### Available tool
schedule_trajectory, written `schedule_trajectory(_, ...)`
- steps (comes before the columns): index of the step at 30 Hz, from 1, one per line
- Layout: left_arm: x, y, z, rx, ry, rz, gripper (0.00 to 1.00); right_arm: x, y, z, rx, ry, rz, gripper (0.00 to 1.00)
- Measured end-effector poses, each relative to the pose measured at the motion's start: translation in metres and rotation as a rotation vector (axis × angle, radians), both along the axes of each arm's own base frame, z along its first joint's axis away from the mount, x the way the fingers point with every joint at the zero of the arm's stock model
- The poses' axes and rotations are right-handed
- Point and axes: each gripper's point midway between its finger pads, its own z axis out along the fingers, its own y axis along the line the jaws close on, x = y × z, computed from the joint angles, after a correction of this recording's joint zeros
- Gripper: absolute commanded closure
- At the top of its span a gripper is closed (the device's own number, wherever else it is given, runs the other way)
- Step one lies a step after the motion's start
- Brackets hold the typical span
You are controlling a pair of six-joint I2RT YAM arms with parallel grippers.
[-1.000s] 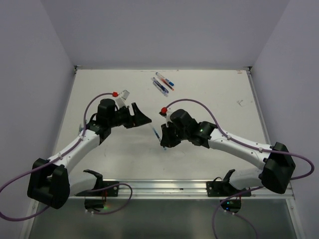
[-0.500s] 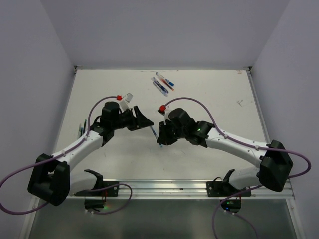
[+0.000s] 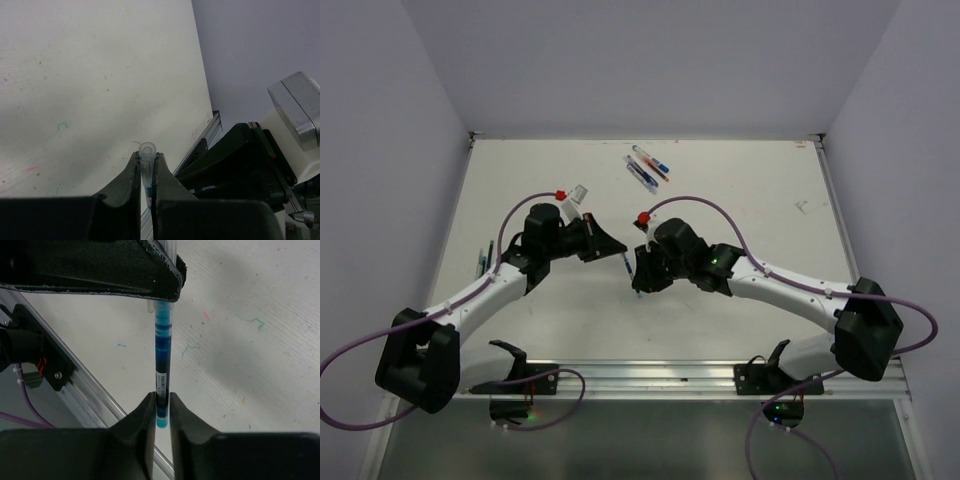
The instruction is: Open the pen caps
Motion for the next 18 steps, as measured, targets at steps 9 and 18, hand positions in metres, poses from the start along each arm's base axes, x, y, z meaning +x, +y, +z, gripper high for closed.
schedule_trajectory(9, -0.001, 0.0, -0.002, 0.004, 0.005, 0.0, 1.0, 0.004, 0.002, -0.01, -0.028, 0.011, -0.012, 0.57)
schedule_trajectory(18, 0.0, 0.003, -0.008, 0.014, 0.013, 0.018, 1.0, 0.008, 0.011, -0.017, -0.044, 0.019, -0.013, 1.0)
